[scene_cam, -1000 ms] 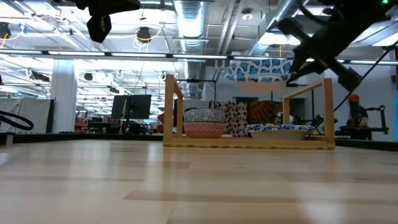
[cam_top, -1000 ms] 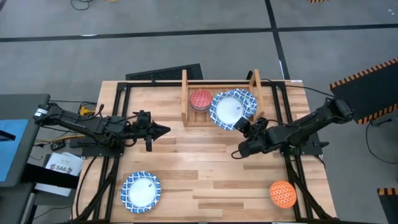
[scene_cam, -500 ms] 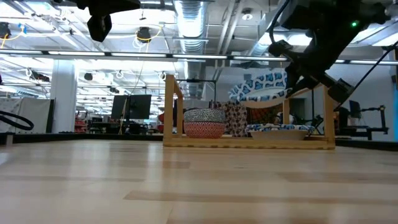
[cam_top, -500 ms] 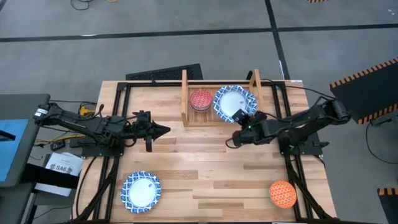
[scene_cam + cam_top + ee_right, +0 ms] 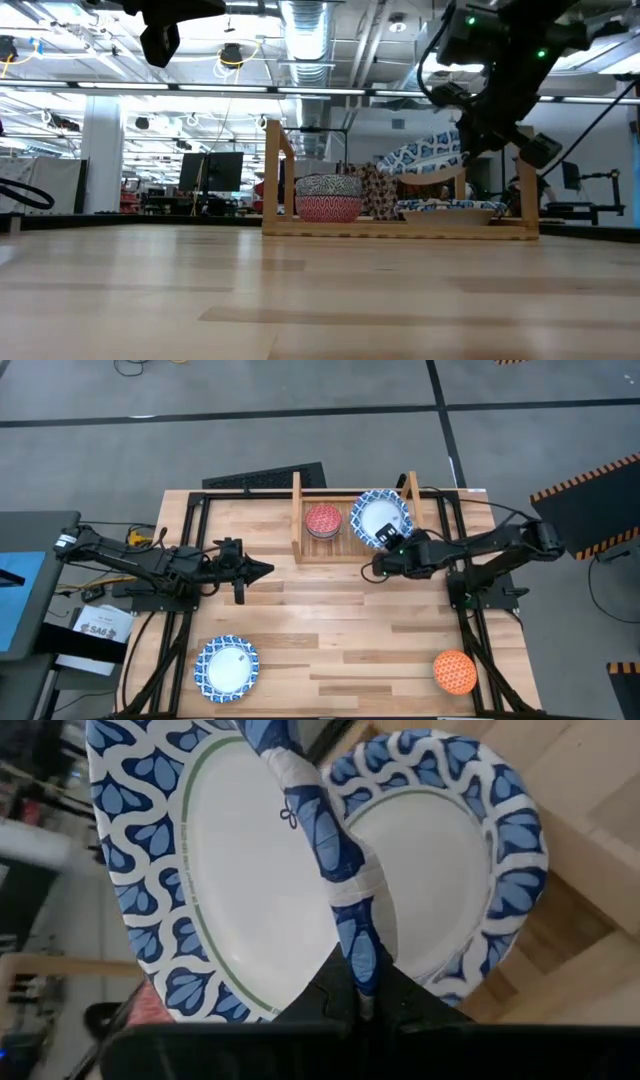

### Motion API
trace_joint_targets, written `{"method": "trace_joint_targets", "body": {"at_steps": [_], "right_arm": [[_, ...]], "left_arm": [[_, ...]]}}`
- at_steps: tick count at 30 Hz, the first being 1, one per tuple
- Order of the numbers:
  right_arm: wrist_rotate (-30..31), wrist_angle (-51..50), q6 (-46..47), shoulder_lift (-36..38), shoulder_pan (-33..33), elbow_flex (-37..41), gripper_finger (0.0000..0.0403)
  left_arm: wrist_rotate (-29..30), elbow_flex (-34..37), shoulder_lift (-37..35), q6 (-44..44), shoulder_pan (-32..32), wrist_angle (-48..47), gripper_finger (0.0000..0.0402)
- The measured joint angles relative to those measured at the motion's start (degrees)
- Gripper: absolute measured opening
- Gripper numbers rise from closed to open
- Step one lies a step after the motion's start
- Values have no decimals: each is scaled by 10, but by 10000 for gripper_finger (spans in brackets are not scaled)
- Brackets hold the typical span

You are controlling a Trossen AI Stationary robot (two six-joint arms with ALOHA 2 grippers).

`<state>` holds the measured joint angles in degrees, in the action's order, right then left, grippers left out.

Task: Place and stack bowls onto a shelf
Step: Stack the large blue pattern bowl into the blue pattern large bowl on the shelf

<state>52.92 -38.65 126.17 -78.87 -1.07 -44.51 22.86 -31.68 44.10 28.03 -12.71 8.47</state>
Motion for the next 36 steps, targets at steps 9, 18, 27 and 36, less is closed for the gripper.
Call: {"method": "trace_joint_targets", "body": {"at_steps": [9, 18, 27, 36], "right_arm": [[-81, -9, -41, -11, -44, 0, 54], [-83, -26, -50, 3, -66, 0, 64], [-108, -64, -96, 38, -68, 0, 66], [-111, -76, -96, 55, -69, 0, 133]], "left_arm": [[0, 0, 0, 0, 0, 0, 0], [0, 0, 0, 0, 0, 0, 0], [-11, 0, 0, -3, 0, 0, 0], [-16, 0, 0, -4, 0, 0, 0]]}}
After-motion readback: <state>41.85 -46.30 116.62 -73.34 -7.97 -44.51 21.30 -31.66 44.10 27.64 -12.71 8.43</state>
